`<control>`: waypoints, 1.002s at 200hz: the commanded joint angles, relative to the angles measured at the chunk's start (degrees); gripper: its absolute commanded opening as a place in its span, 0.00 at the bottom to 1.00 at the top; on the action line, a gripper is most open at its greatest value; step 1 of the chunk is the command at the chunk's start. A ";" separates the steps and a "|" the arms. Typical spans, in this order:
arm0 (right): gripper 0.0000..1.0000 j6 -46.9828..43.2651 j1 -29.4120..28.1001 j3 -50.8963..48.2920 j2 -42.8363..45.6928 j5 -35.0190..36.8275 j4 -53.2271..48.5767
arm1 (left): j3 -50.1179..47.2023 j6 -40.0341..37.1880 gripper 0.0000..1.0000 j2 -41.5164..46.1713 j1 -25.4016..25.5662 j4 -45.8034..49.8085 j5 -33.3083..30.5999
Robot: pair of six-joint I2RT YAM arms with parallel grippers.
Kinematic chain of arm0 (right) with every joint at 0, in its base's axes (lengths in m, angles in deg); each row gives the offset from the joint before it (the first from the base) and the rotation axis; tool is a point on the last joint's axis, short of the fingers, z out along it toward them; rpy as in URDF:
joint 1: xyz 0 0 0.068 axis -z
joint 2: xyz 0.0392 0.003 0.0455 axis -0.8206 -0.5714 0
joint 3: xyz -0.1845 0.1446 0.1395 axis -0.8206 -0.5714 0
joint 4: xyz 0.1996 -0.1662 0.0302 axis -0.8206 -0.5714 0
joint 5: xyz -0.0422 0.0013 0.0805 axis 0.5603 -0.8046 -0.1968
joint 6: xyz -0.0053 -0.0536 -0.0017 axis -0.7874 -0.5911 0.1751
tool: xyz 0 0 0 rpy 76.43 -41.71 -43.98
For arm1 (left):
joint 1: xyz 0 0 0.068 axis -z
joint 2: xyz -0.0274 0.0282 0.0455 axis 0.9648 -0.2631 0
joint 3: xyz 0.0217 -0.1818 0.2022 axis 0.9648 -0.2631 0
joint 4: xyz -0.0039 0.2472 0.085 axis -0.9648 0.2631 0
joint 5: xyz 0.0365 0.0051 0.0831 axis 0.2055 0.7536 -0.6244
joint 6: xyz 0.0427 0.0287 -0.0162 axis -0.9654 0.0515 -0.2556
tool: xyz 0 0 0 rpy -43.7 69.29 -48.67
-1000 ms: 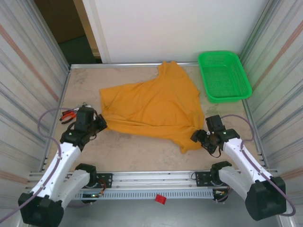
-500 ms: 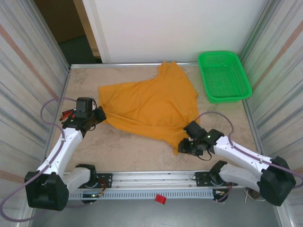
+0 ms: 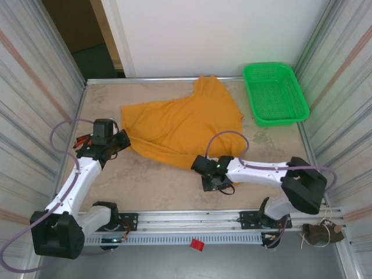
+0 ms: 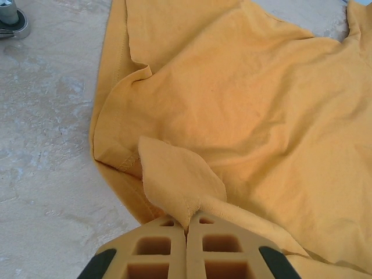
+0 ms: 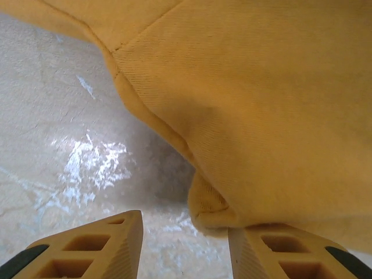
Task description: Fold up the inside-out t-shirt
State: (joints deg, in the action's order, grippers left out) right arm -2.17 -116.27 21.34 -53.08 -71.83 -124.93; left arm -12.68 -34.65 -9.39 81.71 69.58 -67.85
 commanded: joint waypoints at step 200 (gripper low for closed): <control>0.54 8.01 8.42 -5.93 27.62 5.28 -22.19 | 2.34 -2.18 0.00 6.42 -4.49 4.81 1.39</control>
State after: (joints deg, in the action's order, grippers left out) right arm 2.84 -113.41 16.66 -31.84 -65.80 -146.08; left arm -11.79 -35.80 -5.17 77.95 72.55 -66.82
